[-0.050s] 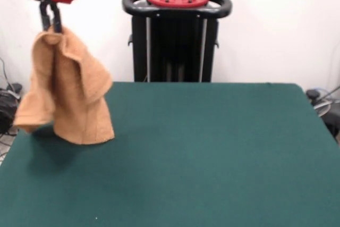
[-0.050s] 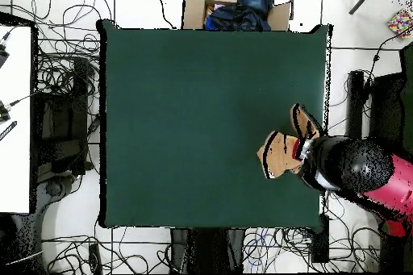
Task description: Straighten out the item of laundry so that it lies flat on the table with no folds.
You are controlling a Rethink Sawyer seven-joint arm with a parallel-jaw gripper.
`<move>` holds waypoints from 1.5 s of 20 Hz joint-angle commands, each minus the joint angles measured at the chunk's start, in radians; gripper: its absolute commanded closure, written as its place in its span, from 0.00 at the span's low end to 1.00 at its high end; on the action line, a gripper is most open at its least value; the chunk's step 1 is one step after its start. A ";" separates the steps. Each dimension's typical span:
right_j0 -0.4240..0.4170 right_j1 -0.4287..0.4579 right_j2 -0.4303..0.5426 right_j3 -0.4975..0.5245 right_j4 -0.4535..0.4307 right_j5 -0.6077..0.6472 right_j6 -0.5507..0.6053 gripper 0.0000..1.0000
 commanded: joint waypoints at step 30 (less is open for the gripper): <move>0.125 0.129 0.284 0.365 0.212 -0.295 0.127 1.00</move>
